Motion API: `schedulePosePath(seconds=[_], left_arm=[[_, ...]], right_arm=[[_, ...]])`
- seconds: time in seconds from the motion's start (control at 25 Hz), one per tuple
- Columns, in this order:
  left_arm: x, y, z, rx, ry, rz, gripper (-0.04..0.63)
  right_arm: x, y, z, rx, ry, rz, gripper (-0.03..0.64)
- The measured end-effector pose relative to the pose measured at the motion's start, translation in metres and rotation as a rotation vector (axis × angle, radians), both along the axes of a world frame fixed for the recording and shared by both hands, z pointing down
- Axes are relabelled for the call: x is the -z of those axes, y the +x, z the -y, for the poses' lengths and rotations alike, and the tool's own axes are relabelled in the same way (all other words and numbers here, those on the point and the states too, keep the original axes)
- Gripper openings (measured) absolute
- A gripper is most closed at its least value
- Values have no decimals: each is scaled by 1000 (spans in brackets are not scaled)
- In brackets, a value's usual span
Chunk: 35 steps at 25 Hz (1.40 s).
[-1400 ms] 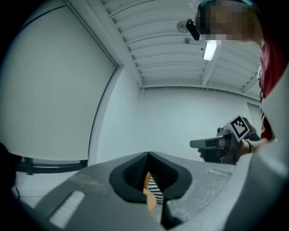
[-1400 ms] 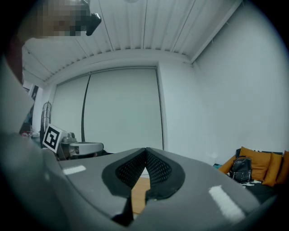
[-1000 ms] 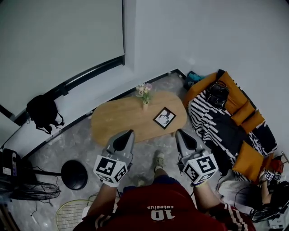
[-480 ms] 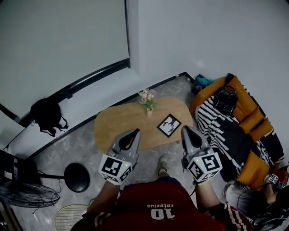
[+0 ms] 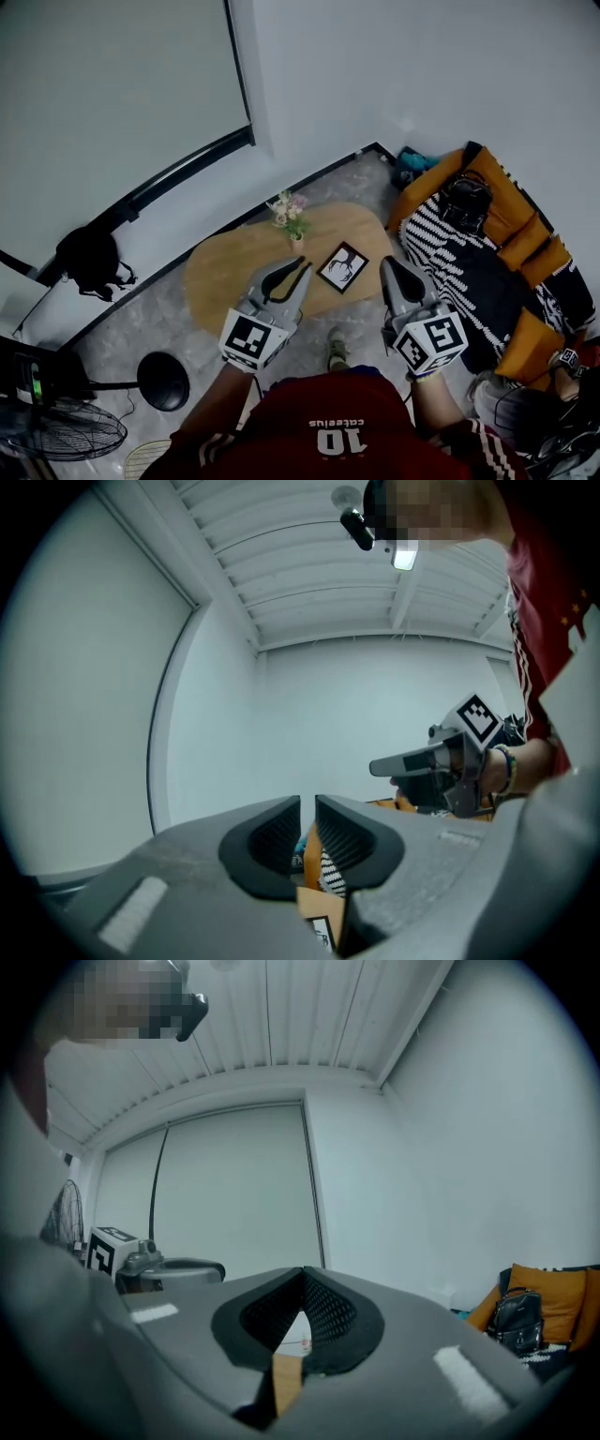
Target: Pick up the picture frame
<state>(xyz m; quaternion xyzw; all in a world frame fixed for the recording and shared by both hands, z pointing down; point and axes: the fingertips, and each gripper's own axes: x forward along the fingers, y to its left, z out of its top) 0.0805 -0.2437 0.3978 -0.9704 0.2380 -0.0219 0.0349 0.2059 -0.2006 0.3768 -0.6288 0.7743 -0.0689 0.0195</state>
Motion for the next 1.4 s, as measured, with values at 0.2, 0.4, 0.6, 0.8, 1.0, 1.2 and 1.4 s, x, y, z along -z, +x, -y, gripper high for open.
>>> schedulePosePath(seconds=[0.2,0.4,0.6,0.8,1.0,1.2,1.4], left_arm=[[-4,22,12,-3,20,27,104],[-24,42,26,-15,-21,41,146],[-60,63,46,-40,-34,89,163],[-118,90,75,-36,-64,149,163],[-197,118,93,-33,-128,212,163],[-264,144,114,-60,-173,270,163],[-335,161,140,-66,-221,348,163]], right_arm=[[-13,20,4,-24,-28,-2,-6],[-21,41,9,-55,-39,-6,-6],[-38,60,15,-71,-73,-2,-6],[-62,89,30,-111,-106,-25,-6],[-92,121,47,-150,-153,-54,-6],[-124,144,68,-150,-205,-35,-6],[-162,160,86,-146,-263,-10,-6]])
